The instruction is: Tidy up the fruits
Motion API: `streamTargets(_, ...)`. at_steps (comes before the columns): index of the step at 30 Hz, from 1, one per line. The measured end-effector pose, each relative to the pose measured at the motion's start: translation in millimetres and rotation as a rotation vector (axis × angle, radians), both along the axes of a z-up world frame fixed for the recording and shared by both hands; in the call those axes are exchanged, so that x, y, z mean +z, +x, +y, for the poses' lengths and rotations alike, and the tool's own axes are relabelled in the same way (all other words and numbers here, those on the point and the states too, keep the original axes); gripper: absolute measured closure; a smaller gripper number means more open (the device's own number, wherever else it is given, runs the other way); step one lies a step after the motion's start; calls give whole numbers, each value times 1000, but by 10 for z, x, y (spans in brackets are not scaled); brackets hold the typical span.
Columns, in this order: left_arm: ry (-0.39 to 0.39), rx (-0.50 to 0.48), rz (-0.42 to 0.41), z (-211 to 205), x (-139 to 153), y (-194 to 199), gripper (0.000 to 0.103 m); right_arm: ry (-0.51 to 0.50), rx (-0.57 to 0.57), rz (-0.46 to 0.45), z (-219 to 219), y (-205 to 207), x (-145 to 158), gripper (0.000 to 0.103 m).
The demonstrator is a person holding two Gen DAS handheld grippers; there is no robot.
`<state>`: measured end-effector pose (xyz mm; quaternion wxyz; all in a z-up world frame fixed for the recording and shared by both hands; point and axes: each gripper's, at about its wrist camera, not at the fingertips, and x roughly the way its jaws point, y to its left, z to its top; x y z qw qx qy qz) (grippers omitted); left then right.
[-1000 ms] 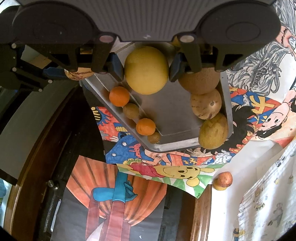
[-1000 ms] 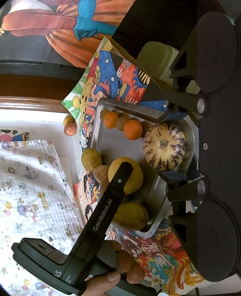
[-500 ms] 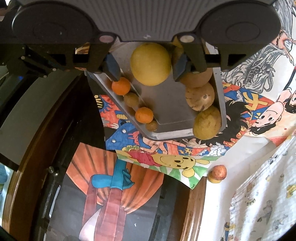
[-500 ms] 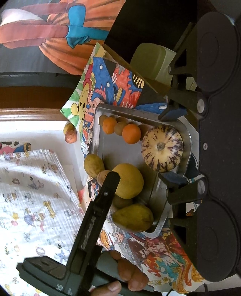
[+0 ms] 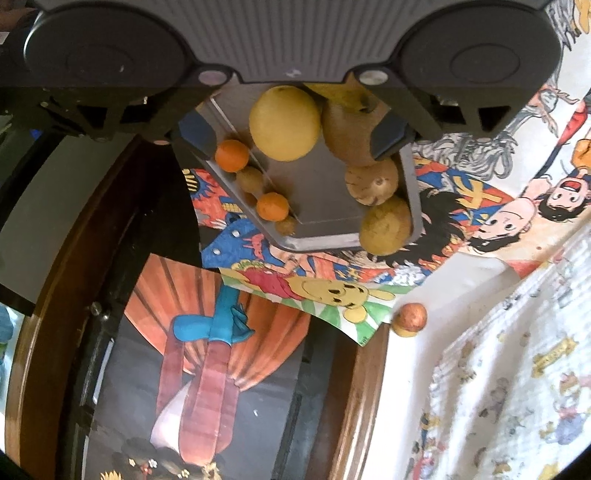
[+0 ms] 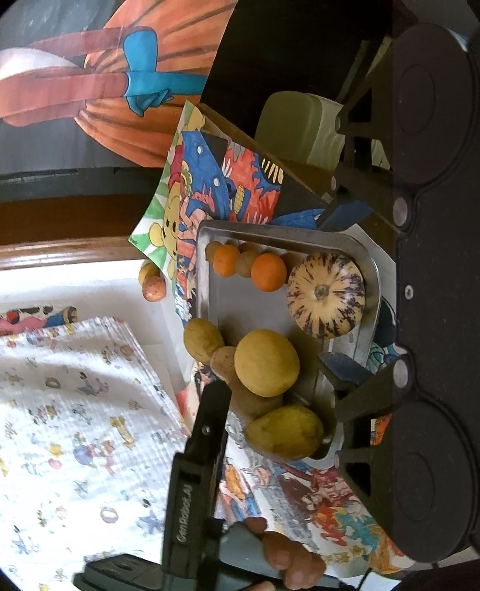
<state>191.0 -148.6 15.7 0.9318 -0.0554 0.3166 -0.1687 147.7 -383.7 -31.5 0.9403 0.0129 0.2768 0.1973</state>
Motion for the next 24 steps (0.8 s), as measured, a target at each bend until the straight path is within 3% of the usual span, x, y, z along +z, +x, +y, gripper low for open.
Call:
streamTargets(6, 0, 56, -44, 78, 51, -111, 1, 37, -32, -2, -18, -22, 41, 21)
streamTargets(24, 35, 205, -108, 433, 26, -573, 1, 93, -111, -40, 92, -235, 236, 4)
